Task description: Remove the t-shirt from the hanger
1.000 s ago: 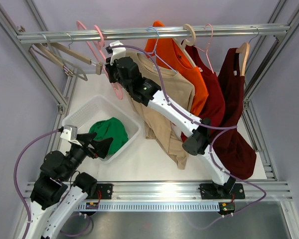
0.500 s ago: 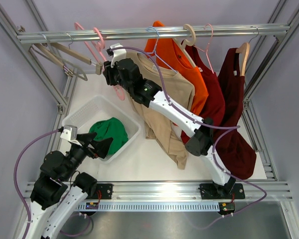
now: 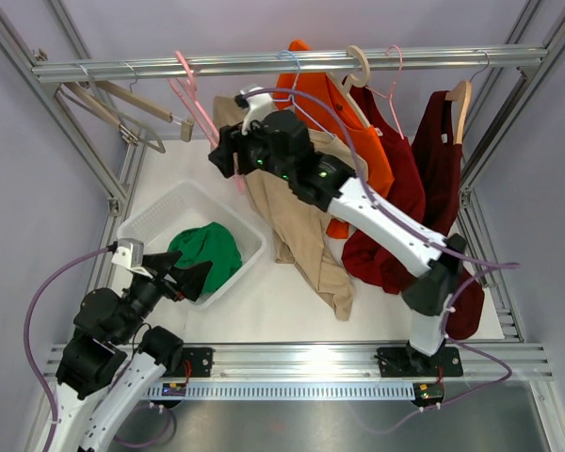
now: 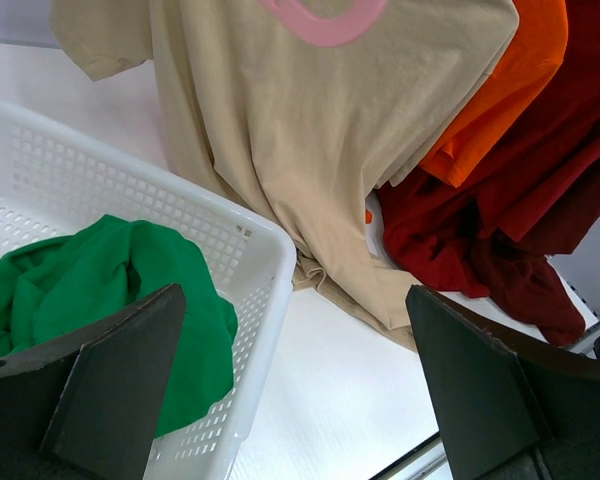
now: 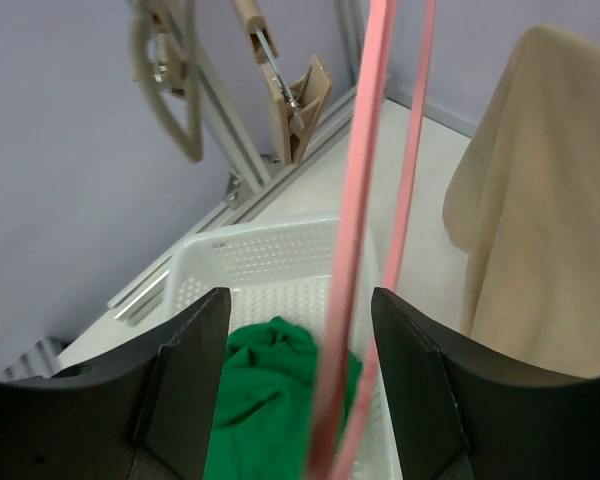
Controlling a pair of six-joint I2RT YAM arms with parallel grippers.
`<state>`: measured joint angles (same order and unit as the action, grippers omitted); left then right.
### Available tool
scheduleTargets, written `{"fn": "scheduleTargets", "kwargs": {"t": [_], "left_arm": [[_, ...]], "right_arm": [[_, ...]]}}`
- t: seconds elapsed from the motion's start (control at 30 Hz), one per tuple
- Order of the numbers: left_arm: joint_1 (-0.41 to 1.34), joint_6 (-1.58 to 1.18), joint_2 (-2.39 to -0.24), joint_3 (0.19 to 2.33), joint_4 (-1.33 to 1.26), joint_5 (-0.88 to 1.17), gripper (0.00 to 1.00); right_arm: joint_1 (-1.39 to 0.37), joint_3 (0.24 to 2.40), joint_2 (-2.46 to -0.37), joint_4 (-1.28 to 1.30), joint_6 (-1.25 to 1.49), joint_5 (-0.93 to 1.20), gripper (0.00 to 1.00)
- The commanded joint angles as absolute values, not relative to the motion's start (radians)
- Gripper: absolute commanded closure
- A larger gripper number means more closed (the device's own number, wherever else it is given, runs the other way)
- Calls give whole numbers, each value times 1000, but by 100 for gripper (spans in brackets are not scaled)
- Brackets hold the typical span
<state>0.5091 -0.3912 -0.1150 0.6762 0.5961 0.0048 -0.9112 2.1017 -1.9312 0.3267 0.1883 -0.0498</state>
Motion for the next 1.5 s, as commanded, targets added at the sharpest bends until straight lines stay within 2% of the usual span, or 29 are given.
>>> {"fn": "scheduleTargets", "kwargs": {"t": [0.0,0.1,0.23,0.43,0.63,0.83,0.93,0.97,1.0,1.1,1.27,1.47], "left_arm": [[503,-380,-98,670,552,25,1],[503,-379,-100,670,552,29,1],[500,-377,-104,672,554,32,1],[494,-376,-126,670,548,46,1],[492,-376,-146,670,545,58,1],[492,-371,-179,675,538,86,5],[494,-373,-181,676,535,92,5],[494,-373,-178,678,537,94,5],[492,-374,-176,678,537,94,5],[492,-376,-178,681,537,109,7],[494,-373,-254,729,526,243,7],[494,-386,-351,801,496,308,3]], "right_arm": [[-841,1961,-1720,217,254,122,33],[-760,1890,-1612,230,239,181,35],[-626,1916,-1600,336,187,213,42],[-532,2110,-1709,532,72,226,39],[-494,2206,-1805,574,-24,259,37],[-485,2327,-1894,621,-41,334,62],[-486,2307,-1893,598,-15,357,68],[-485,2298,-1890,582,-6,359,74],[-486,2290,-1881,574,-6,360,88],[-488,2234,-1846,514,52,374,100],[-535,2223,-1802,448,66,302,100],[-612,2191,-1737,300,83,49,100]]}}
